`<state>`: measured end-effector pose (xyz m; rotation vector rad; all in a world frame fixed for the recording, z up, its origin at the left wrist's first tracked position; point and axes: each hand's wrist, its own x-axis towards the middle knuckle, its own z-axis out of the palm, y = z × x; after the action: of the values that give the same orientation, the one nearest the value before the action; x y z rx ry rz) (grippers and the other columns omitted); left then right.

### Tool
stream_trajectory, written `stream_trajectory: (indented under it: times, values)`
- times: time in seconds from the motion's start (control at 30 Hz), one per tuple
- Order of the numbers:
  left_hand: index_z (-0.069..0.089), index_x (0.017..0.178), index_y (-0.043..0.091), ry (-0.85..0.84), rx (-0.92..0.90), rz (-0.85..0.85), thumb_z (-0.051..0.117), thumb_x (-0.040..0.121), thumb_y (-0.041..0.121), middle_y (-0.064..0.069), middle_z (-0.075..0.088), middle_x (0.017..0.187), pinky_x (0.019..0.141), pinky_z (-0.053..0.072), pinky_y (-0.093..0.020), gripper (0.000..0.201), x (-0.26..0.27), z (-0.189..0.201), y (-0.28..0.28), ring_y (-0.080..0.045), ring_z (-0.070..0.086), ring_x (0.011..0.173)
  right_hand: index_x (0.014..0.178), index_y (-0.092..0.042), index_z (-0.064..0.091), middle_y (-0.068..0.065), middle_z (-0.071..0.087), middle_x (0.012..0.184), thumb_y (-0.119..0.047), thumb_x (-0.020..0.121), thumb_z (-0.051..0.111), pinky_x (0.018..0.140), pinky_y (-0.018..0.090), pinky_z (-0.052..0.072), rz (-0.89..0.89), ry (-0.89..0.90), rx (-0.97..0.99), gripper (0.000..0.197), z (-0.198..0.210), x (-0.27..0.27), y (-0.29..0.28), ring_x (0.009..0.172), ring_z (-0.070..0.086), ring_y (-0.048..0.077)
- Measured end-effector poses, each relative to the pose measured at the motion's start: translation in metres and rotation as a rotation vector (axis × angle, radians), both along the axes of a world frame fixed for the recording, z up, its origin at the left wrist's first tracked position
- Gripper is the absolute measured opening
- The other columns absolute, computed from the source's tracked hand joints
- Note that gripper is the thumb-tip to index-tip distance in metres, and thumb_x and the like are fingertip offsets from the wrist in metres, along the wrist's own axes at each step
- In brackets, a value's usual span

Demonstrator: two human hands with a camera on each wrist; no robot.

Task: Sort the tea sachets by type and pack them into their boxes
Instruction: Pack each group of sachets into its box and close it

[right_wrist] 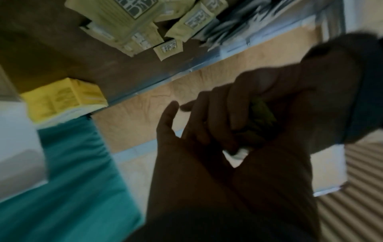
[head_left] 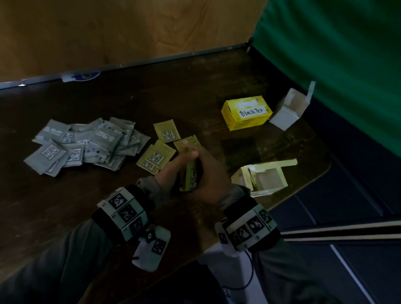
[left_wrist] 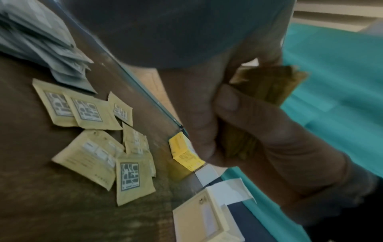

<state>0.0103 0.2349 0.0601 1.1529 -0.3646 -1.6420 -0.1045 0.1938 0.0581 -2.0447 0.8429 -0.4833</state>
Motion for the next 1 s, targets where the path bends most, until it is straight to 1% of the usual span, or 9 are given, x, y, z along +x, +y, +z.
stream_trajectory:
  times: [0.13,0.23,0.37,0.43,0.5,0.6,0.73,0.77,1.0]
  values:
    - [0.059,0.094,0.016,0.03,0.031,-0.023,0.05,0.091,0.02,-0.007,0.062,0.087,0.071,0.049,-0.033,0.011,-0.002,0.004,0.0,-0.018,0.062,0.073,0.147,-0.007,0.021,0.009,0.04,0.144,-0.015,0.068,0.081,0.11,0.03,0.036,-0.006,0.005,0.028,0.1,-0.002,-0.007,-0.003,0.132,0.039,0.015]
    - [0.051,0.118,0.014,0.077,-0.036,-0.005,0.058,0.087,0.023,-0.007,0.06,0.098,0.069,0.054,-0.033,0.033,-0.013,0.012,-0.007,-0.021,0.059,0.087,0.144,-0.004,0.027,0.003,0.042,0.13,-0.015,0.079,0.068,0.099,0.007,0.035,-0.219,-0.079,-0.11,0.077,0.0,-0.011,0.008,0.118,0.041,0.005]
    - [0.046,0.113,0.007,-0.019,-0.108,-0.119,0.046,0.094,0.03,-0.009,0.056,0.098,0.075,0.048,-0.028,0.03,-0.044,0.018,-0.02,-0.018,0.056,0.089,0.125,-0.015,0.05,-0.002,0.059,0.113,-0.025,0.089,0.058,0.081,0.01,0.048,-0.57,-0.132,-0.194,0.038,0.005,-0.029,0.021,0.097,0.055,0.003]
    - [0.048,0.101,0.008,-0.122,-0.201,-0.202,0.049,0.085,0.029,0.01,0.063,0.081,0.067,0.048,-0.016,0.027,-0.057,0.014,-0.023,0.0,0.059,0.072,0.122,-0.021,0.044,-0.009,0.056,0.11,-0.022,0.092,0.057,0.079,0.019,0.053,-0.634,-0.168,-0.073,0.033,0.008,-0.05,0.019,0.095,0.059,0.008]
    - [0.037,0.124,0.015,-0.326,-0.311,-0.378,0.042,0.079,0.036,0.017,0.061,0.085,0.071,0.047,-0.014,0.051,-0.069,0.011,-0.024,0.007,0.058,0.074,0.122,-0.013,0.043,0.0,0.056,0.112,-0.016,0.09,0.059,0.082,0.019,0.051,-0.79,-0.187,-0.122,0.035,0.011,-0.076,0.012,0.098,0.059,0.015]
    - [0.016,0.145,0.018,-0.81,-0.41,-0.693,0.05,0.077,0.045,-0.001,0.056,0.119,0.09,0.044,-0.028,0.081,-0.081,0.0,-0.029,-0.014,0.057,0.106,0.118,0.0,0.046,0.02,0.062,0.111,-0.021,0.087,0.06,0.069,0.01,0.043,-1.061,-0.218,-0.277,0.04,0.01,-0.119,0.003,0.093,0.06,0.022]
    - [0.02,0.144,0.018,-1.57,-0.771,-1.134,0.064,0.084,0.029,-0.002,0.024,0.148,0.107,0.033,-0.048,0.075,-0.098,-0.027,-0.058,-0.023,0.032,0.132,0.124,-0.005,0.045,0.025,0.062,0.108,-0.018,0.089,0.061,0.076,0.028,0.045,-1.122,-0.044,-0.065,0.04,-0.001,-0.15,-0.007,0.095,0.062,0.04]
    - [0.02,0.145,0.015,-1.71,-0.807,-1.205,0.062,0.085,0.023,-0.004,0.021,0.151,0.112,0.028,-0.043,0.073,-0.106,-0.032,-0.07,-0.025,0.028,0.135,0.125,-0.005,0.044,0.026,0.062,0.107,-0.018,0.089,0.061,0.078,0.032,0.047,-1.092,0.01,-0.04,0.041,-0.004,-0.153,-0.01,0.096,0.062,0.042]
    - [0.051,0.125,0.021,-2.178,-1.095,-1.47,0.044,0.096,0.027,0.001,0.054,0.13,0.101,0.036,-0.038,0.031,-0.121,-0.04,-0.122,-0.023,0.046,0.123,0.127,-0.005,0.043,0.025,0.059,0.107,-0.012,0.092,0.054,0.072,0.028,0.041,-0.936,0.267,0.053,0.037,-0.003,-0.147,-0.027,0.098,0.059,0.042]
